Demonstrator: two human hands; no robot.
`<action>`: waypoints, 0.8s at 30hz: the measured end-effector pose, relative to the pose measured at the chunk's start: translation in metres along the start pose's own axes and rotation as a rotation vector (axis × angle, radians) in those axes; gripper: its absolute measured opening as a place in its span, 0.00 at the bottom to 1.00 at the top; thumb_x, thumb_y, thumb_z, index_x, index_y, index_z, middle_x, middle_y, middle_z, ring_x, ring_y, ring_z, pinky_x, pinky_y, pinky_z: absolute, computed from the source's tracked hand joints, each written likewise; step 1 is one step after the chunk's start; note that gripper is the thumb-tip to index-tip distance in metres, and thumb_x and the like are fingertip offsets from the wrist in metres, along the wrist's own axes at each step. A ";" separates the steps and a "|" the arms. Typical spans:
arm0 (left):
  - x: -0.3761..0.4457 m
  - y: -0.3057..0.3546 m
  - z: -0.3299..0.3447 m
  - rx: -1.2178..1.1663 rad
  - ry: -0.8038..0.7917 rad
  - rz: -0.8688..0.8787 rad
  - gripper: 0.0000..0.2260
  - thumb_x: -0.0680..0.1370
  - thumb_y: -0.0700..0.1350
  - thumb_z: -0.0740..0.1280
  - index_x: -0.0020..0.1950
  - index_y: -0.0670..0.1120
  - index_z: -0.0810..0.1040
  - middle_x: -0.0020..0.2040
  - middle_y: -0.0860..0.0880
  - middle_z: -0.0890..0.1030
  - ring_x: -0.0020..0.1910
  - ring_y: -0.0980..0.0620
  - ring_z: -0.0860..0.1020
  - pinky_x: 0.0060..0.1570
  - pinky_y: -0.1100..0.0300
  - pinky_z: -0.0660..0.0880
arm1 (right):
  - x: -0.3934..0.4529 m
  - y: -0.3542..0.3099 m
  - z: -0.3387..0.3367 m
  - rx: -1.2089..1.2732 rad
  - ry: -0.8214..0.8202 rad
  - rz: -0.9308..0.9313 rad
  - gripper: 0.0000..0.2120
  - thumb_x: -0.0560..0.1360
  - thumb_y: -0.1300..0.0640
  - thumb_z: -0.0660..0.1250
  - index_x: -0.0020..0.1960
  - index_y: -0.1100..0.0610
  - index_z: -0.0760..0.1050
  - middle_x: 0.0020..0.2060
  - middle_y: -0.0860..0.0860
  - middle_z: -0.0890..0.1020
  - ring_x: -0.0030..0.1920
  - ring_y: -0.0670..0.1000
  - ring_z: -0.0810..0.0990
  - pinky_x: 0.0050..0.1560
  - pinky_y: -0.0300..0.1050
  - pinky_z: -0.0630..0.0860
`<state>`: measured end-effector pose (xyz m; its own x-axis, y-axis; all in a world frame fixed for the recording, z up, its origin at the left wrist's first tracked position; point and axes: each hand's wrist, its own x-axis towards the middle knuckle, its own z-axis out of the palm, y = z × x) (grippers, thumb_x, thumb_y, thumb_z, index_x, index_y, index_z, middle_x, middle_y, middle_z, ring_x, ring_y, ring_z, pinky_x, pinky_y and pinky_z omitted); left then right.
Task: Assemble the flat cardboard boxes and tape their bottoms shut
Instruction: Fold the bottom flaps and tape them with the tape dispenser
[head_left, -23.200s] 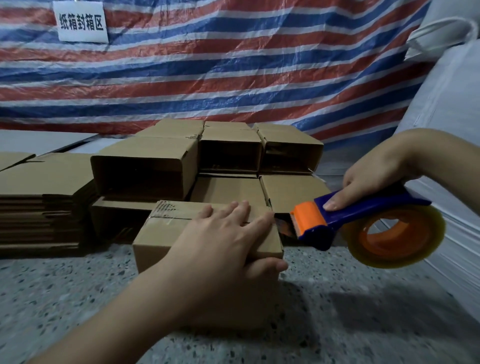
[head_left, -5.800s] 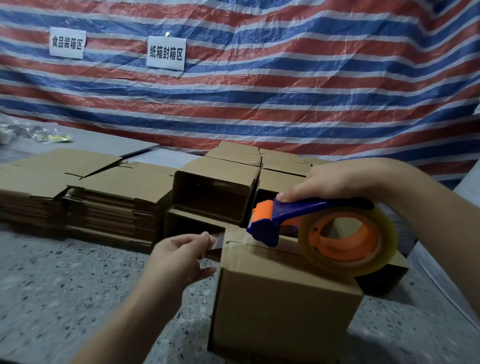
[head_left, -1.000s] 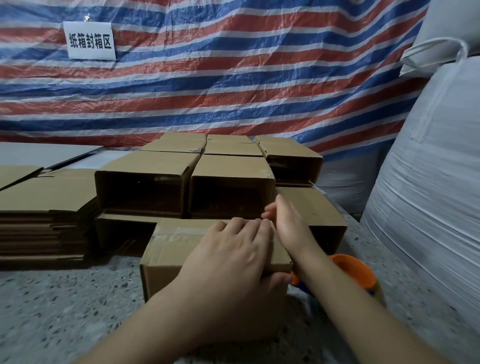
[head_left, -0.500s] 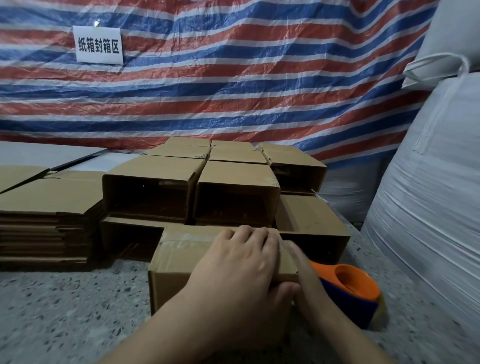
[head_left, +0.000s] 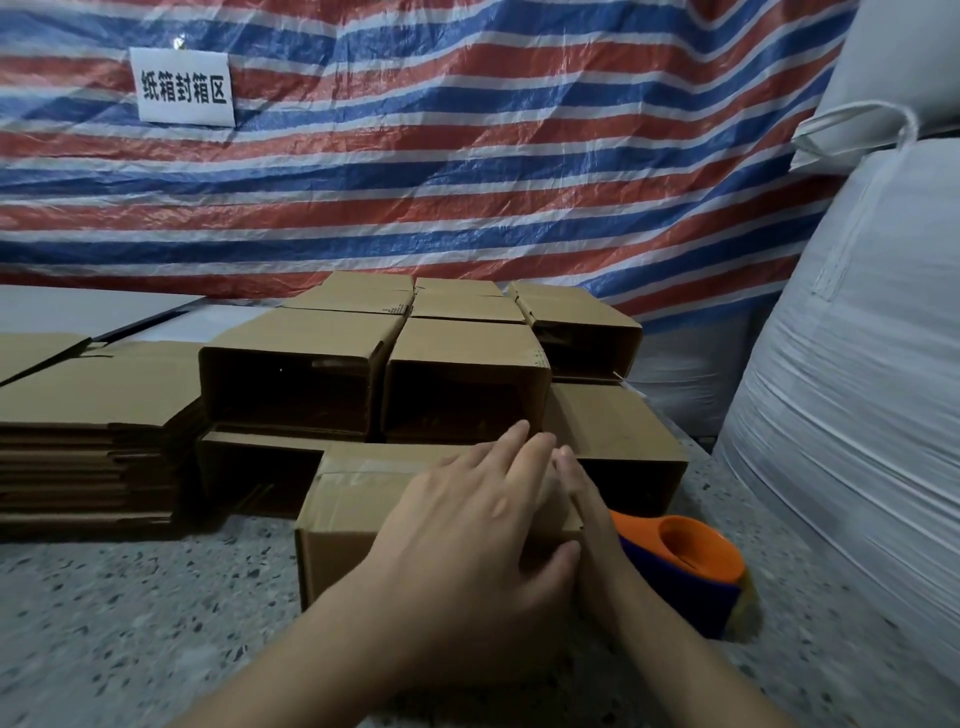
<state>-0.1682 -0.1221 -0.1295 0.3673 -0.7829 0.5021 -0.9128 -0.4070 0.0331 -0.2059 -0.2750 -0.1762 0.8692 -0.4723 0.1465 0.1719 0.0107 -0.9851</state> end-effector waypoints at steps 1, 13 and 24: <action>0.000 -0.002 -0.002 -0.037 0.001 -0.014 0.36 0.73 0.72 0.52 0.75 0.59 0.43 0.80 0.56 0.49 0.77 0.57 0.50 0.66 0.61 0.50 | -0.002 -0.001 0.000 -0.067 0.043 -0.017 0.15 0.84 0.48 0.53 0.48 0.48 0.77 0.41 0.47 0.85 0.34 0.34 0.82 0.31 0.29 0.75; -0.079 -0.051 -0.020 -0.351 0.393 -0.459 0.36 0.73 0.73 0.54 0.76 0.57 0.61 0.69 0.62 0.65 0.66 0.63 0.63 0.64 0.54 0.67 | -0.061 0.023 -0.001 -0.280 -0.026 -0.225 0.36 0.63 0.17 0.57 0.69 0.22 0.57 0.71 0.32 0.69 0.69 0.34 0.70 0.67 0.38 0.70; -0.075 -0.072 -0.016 -0.922 0.197 -0.719 0.09 0.74 0.64 0.61 0.53 0.74 0.74 0.49 0.74 0.79 0.48 0.73 0.77 0.43 0.65 0.72 | -0.021 -0.026 0.005 -0.645 0.174 0.092 0.42 0.66 0.21 0.41 0.41 0.53 0.81 0.32 0.49 0.84 0.34 0.44 0.82 0.33 0.39 0.74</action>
<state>-0.1325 -0.0263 -0.1552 0.8884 -0.3941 0.2353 -0.3213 -0.1678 0.9320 -0.2259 -0.2610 -0.1530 0.7702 -0.6305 0.0964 -0.2576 -0.4457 -0.8573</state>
